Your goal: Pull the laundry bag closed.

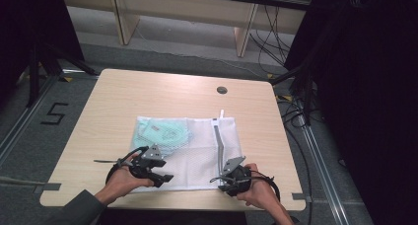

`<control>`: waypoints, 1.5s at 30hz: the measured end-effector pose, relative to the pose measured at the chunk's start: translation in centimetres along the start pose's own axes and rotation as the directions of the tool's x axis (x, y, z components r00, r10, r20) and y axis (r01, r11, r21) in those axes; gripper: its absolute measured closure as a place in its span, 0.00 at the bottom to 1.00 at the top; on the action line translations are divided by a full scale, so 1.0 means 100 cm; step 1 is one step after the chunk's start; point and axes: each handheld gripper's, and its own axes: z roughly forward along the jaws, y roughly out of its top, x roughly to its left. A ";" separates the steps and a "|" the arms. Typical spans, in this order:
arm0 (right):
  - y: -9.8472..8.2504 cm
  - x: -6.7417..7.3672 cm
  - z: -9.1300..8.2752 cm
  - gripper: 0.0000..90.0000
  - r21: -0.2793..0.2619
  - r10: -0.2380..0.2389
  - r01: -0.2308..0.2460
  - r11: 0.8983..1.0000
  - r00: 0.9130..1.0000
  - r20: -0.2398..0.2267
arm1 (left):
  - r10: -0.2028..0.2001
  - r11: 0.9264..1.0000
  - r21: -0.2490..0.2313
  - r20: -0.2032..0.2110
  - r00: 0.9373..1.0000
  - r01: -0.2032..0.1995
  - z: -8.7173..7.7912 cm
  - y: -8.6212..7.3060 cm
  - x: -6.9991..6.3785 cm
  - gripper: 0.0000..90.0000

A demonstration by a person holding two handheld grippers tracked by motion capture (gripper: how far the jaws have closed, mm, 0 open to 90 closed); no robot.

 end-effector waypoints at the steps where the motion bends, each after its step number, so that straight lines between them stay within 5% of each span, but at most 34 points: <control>1: 0.000 0.000 0.000 0.72 0.005 0.021 -0.021 1.000 1.000 -0.007 | 0.003 1.000 0.002 -0.005 1.000 -0.003 0.000 0.000 0.000 0.44; 6: 0.001 0.001 0.001 0.75 0.008 0.021 -0.021 1.000 1.000 -0.016 | -0.002 1.000 0.014 -0.003 1.000 0.002 0.003 0.000 -0.001 0.43; 7: 0.001 0.001 0.001 0.76 0.008 0.020 -0.020 1.000 1.000 -0.014 | 0.022 1.000 0.018 -0.002 1.000 -0.022 0.003 0.001 0.000 0.43; 17: -0.002 -0.011 -0.008 0.86 -0.037 0.039 -0.037 0.999 0.998 0.045 | 0.009 1.000 0.028 0.003 1.000 -0.009 0.005 0.000 -0.002 0.43; 23: 0.001 -0.010 -0.005 0.90 -0.032 0.029 -0.028 0.999 0.999 0.025 | 0.028 0.999 0.030 0.015 0.999 -0.029 0.005 0.001 -0.002 0.43; 26: 0.004 -0.013 -0.004 0.86 -0.039 0.017 -0.017 0.999 1.000 0.021 | 0.022 0.999 0.026 0.012 1.000 -0.022 0.006 0.001 -0.003 0.42; 35: 0.002 -0.027 0.003 0.69 -0.024 0.115 -0.115 0.993 0.993 -0.009 | 0.014 0.999 0.036 0.019 1.000 -0.014 0.008 0.001 -0.003 0.42; 36: 0.003 -0.028 0.003 0.69 -0.028 0.113 -0.113 0.993 0.993 -0.022 | 0.074 0.994 0.080 0.020 0.997 -0.076 0.005 0.002 0.000 0.42; 41: 0.006 -0.033 0.006 0.65 -0.035 0.075 -0.077 0.996 0.995 -0.060 | 0.078 0.994 0.073 0.026 0.997 -0.080 0.006 0.003 0.000 0.42; 43: 0.009 -0.034 0.010 0.61 -0.018 0.078 -0.080 0.997 0.992 -0.095 | 0.036 0.999 0.035 0.013 0.999 -0.036 0.008 0.002 -0.002 0.42; 45: 0.010 -0.035 0.010 0.61 -0.022 0.073 -0.076 0.997 0.993 -0.091 | 0.036 0.999 0.037 0.014 0.999 -0.036 0.008 0.002 -0.002 0.42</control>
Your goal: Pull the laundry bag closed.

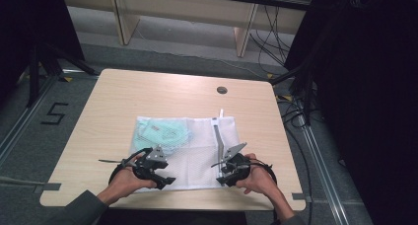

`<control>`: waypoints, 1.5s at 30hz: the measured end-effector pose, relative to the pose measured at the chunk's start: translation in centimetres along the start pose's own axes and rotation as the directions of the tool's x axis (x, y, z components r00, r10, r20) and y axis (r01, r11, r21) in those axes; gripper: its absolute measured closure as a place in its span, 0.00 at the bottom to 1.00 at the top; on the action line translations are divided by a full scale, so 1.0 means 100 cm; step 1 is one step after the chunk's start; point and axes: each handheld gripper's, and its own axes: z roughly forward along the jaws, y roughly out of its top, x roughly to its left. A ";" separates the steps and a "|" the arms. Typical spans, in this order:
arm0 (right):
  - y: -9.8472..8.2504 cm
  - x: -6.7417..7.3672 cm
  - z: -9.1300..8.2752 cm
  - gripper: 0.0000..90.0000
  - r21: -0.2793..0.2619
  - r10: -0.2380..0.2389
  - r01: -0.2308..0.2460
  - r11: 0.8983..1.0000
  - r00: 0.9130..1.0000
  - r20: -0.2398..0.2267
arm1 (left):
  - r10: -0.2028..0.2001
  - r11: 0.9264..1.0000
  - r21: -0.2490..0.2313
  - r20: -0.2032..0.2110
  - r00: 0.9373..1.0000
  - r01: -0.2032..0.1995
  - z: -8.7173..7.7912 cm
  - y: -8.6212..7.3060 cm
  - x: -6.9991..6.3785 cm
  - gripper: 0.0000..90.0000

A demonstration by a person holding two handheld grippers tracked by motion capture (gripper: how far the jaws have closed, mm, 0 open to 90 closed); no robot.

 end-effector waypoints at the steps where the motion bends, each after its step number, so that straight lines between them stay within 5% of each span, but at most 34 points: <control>1: 0.001 0.000 0.001 0.61 -0.004 0.001 -0.001 1.000 1.000 -0.011 | 0.046 0.998 0.039 0.010 0.999 -0.047 -0.003 0.000 0.003 0.42; 4: 0.003 -0.001 0.002 0.60 0.003 0.009 -0.009 1.000 0.999 -0.032 | -0.008 1.000 -0.002 0.006 1.000 0.008 0.000 0.000 -0.001 0.42; 6: 0.004 -0.001 0.003 0.59 0.007 0.031 -0.030 1.000 0.998 -0.057 | 0.034 0.999 0.035 0.010 0.999 -0.034 -0.002 0.000 0.002 0.42; 7: 0.004 -0.001 0.003 0.59 0.007 0.031 -0.030 1.000 0.998 -0.057 | 0.000 1.000 0.001 0.006 1.000 0.000 0.000 0.000 0.000 0.42; 11: 0.006 0.000 0.004 0.60 0.011 0.022 -0.022 1.000 0.998 -0.052 | -0.027 1.000 -0.005 0.005 1.000 0.027 0.001 0.000 -0.001 0.41; 18: 0.008 0.003 0.003 0.68 -0.004 -0.056 0.056 0.998 0.998 -0.043 | -0.031 1.000 -0.007 0.003 1.000 0.031 0.000 0.000 -0.001 0.40; 28: 0.009 0.007 0.004 0.69 -0.001 -0.072 0.072 0.997 0.995 -0.065 | -0.032 0.999 -0.008 0.003 0.999 0.032 0.001 0.000 -0.001 0.40; 35: 0.010 0.008 0.005 0.69 0.012 -0.078 0.079 0.997 0.995 -0.068 | -0.008 0.996 -0.092 0.056 0.998 0.013 0.014 0.014 -0.011 0.71; 38: 0.010 0.009 0.006 0.69 0.010 -0.084 0.085 0.996 0.994 -0.072 | 0.044 0.995 -0.095 0.055 0.997 -0.039 0.025 0.026 -0.017 0.81; 45: 0.010 0.010 0.005 0.69 0.013 -0.093 0.094 0.996 0.993 -0.075 | 0.017 0.996 -0.089 0.077 0.997 -0.010 0.054 0.042 -0.013 0.99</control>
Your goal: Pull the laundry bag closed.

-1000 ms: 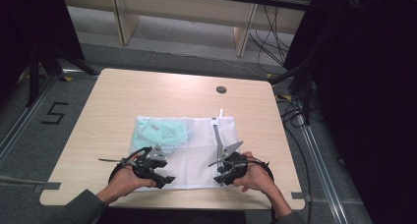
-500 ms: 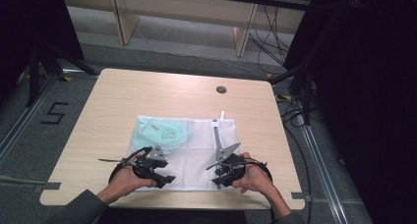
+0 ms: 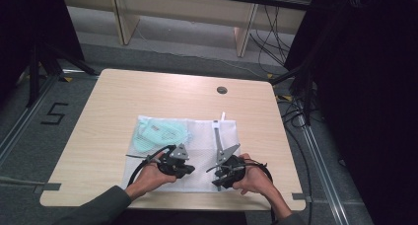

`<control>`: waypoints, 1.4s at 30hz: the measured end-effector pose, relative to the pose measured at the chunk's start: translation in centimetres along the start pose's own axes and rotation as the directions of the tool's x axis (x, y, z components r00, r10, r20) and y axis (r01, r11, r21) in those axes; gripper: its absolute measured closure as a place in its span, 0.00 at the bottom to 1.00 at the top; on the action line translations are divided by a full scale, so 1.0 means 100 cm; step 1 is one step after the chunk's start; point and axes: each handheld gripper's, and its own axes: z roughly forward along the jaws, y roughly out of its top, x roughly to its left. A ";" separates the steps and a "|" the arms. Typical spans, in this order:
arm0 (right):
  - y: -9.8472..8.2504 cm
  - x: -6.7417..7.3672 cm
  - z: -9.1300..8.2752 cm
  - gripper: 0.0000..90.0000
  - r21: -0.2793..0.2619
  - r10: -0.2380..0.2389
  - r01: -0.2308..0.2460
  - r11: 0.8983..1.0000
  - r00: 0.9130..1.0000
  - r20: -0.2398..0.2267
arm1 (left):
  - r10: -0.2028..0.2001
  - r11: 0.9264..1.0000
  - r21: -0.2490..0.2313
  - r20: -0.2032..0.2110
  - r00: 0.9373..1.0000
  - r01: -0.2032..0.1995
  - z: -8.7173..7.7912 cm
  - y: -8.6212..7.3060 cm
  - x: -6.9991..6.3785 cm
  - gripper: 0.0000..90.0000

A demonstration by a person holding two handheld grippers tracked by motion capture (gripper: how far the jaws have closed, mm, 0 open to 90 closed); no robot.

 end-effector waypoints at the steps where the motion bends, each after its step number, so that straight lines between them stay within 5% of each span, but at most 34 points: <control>1: 0.000 0.000 0.000 0.69 0.000 -0.003 0.003 1.000 1.000 0.000 | 0.009 1.000 0.000 -0.002 1.000 -0.009 0.005 0.002 0.002 1.00; 3: 0.000 0.000 0.000 0.69 0.000 -0.002 0.002 1.000 1.000 -0.004 | -0.016 1.000 -0.001 0.012 1.000 0.016 0.013 0.006 0.003 1.00; 7: 0.000 0.000 0.000 0.69 0.000 -0.006 0.006 1.000 1.000 -0.003 | 0.000 1.000 0.010 0.002 1.000 0.000 0.028 0.014 0.006 1.00; 8: 0.000 0.000 0.000 0.69 0.000 -0.008 0.008 1.000 1.000 -0.006 | 0.036 0.999 0.031 -0.006 0.999 -0.035 0.030 0.016 0.008 1.00; 11: 0.000 0.001 0.000 0.69 -0.001 -0.012 0.012 1.000 1.000 -0.013 | 0.022 0.999 0.040 -0.010 1.000 -0.021 0.038 0.019 0.011 1.00; 12: 0.000 0.001 -0.001 0.69 -0.005 -0.017 0.017 1.000 1.000 -0.017 | 0.021 0.999 0.046 -0.010 1.000 -0.021 0.038 0.019 0.010 1.00; 13: 0.000 0.001 -0.001 0.69 -0.009 -0.017 0.017 1.000 1.000 -0.015 | 0.078 0.993 0.089 -0.009 0.997 -0.077 0.036 0.021 0.013 1.00; 14: 0.000 0.001 -0.001 0.69 -0.009 -0.017 0.017 1.000 1.000 -0.015 | 0.094 0.991 0.095 -0.016 0.995 -0.092 0.036 0.021 0.012 1.00; 27: 0.001 0.005 -0.003 0.81 -0.007 -0.042 0.041 0.999 0.998 -0.055 | 0.079 0.992 0.097 -0.013 0.997 -0.078 0.036 0.021 0.012 1.00; 30: 0.001 0.006 -0.004 0.87 0.001 -0.052 0.052 0.999 0.997 -0.056 | 0.040 0.998 0.056 -0.013 0.999 -0.039 0.039 0.021 0.010 1.00; 32: 0.002 0.006 -0.004 0.89 0.003 -0.057 0.058 0.998 0.997 -0.054 | 0.082 0.992 0.099 -0.011 0.997 -0.080 0.036 0.022 0.012 1.00; 37: 0.001 0.007 -0.006 0.95 0.003 -0.065 0.065 0.998 0.997 -0.048 | 0.083 0.992 0.098 -0.009 0.996 -0.082 0.036 0.022 0.012 1.00; 39: 0.001 0.006 -0.007 0.95 0.011 -0.066 0.067 0.998 0.997 -0.042 | 0.035 0.998 0.055 -0.015 0.999 -0.034 0.039 0.021 0.009 1.00; 42: 0.000 0.008 -0.007 0.96 0.031 -0.066 0.068 0.997 0.997 -0.037 | 0.088 0.991 0.099 -0.008 0.996 -0.087 0.036 0.022 0.012 1.00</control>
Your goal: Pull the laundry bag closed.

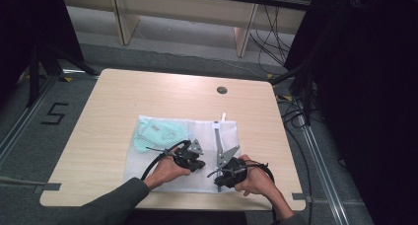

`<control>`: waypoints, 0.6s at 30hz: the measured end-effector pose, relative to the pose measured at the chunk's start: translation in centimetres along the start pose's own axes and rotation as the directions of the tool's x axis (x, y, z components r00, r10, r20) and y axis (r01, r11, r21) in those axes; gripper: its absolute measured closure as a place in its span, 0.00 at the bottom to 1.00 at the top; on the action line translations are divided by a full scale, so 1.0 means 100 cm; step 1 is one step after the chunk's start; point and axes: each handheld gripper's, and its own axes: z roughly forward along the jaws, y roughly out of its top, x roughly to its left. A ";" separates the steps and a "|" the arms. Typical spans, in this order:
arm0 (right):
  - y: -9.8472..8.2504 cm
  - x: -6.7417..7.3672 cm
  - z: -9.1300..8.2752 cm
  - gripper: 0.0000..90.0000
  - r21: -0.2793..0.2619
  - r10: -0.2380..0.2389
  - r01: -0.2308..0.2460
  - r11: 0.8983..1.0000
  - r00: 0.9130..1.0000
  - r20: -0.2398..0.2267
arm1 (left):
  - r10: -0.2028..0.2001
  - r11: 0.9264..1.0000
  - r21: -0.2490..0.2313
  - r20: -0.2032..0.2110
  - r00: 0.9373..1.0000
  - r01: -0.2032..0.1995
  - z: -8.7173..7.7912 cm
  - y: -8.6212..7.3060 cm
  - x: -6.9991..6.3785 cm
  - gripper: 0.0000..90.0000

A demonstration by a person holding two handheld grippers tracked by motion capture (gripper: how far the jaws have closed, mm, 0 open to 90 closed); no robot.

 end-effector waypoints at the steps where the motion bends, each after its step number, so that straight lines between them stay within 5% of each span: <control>1: 0.000 0.000 0.000 0.96 0.005 -0.001 0.001 1.000 1.000 0.000 | 0.002 1.000 0.000 0.000 1.000 -0.002 0.000 0.000 0.000 1.00; 6: -0.002 0.000 -0.003 0.96 0.003 0.008 -0.008 1.000 1.000 0.004 | 0.021 1.000 -0.008 0.002 1.000 -0.021 0.000 0.000 0.000 1.00; 7: -0.002 0.000 -0.003 0.96 -0.001 0.011 -0.011 1.000 1.000 0.009 | -0.005 0.999 -0.040 0.006 1.000 0.005 0.002 0.000 -0.002 0.99; 11: -0.002 -0.001 -0.006 0.96 -0.006 0.031 -0.031 1.000 0.999 0.016 | 0.004 0.999 -0.035 0.027 1.000 -0.003 0.000 -0.002 -0.004 0.87; 18: -0.002 -0.001 -0.013 0.96 -0.052 0.047 -0.046 0.998 0.998 0.031 | 0.032 0.997 -0.070 0.109 0.994 -0.025 -0.014 -0.005 -0.034 0.73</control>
